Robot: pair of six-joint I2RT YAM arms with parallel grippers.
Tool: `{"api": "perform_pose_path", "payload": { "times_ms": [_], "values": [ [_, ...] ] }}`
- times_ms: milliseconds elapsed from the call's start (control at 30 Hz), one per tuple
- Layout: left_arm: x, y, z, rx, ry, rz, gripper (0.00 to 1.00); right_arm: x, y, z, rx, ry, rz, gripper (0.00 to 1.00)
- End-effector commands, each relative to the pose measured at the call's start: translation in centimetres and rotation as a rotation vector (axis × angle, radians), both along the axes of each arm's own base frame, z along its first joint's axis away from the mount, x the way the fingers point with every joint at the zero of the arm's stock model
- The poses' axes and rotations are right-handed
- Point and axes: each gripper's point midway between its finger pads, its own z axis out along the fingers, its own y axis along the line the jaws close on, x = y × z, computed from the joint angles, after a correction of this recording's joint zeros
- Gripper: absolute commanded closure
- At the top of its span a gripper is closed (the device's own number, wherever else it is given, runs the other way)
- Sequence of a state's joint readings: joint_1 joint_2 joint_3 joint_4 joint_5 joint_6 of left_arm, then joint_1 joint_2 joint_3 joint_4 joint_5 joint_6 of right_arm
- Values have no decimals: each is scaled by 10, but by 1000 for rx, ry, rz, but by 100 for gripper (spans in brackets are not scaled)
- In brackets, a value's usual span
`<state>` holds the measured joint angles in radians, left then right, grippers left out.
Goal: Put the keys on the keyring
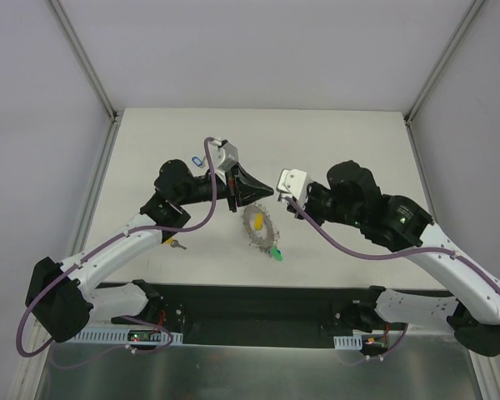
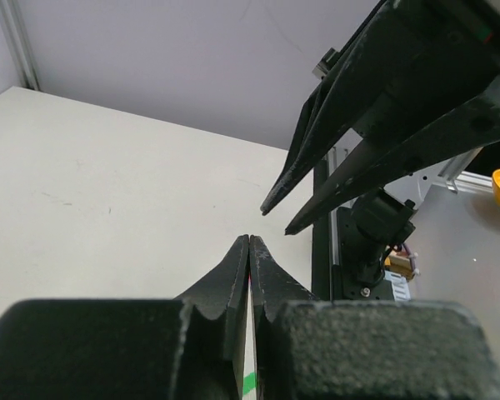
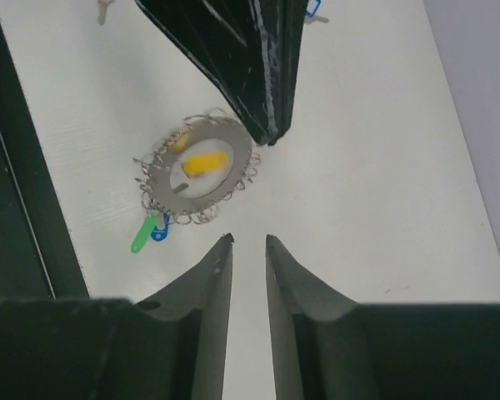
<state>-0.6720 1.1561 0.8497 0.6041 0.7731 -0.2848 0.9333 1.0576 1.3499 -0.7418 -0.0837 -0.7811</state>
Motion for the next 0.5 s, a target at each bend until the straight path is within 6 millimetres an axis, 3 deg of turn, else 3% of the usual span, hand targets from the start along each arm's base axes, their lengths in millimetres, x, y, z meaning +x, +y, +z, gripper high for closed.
{"api": "perform_pose_path", "payload": {
  "times_ms": [0, 33, 67, 133, 200, 233, 267, 333, 367, 433, 467],
  "values": [
    [7, 7, 11, -28, -53, 67, 100, 30, -7, 0, 99, -8, -201, 73],
    [10, 9, -1, 7, -24, 86, 100, 33, -7, -7, 106, 24, -230, 71],
    [17, 11, -14, 39, -16, 128, 98, 38, -7, -10, 127, 49, -260, 63],
    [21, 18, -37, 108, 30, 181, 82, 44, -12, -33, 174, 157, -360, 55],
    [30, 27, -63, 175, 54, 258, 76, 49, -11, -42, 240, 220, -384, 45],
    [30, 33, -69, 191, 65, 290, 68, 47, -11, -56, 231, 250, -393, 41],
    [30, 40, -88, 231, 103, 321, 65, 47, -10, -63, 218, 259, -393, 34],
    [39, 56, -97, 249, 127, 434, 58, 44, -8, -77, 177, 301, -381, 33],
    [40, 66, -116, 286, 194, 493, 53, 44, -3, -89, 144, 335, -376, 32],
    [48, 88, -134, 316, 250, 635, 50, 43, 5, -96, 129, 373, -355, 32],
    [46, 97, -145, 339, 282, 678, 46, 46, 9, -109, 98, 401, -356, 32]
  ]
}}
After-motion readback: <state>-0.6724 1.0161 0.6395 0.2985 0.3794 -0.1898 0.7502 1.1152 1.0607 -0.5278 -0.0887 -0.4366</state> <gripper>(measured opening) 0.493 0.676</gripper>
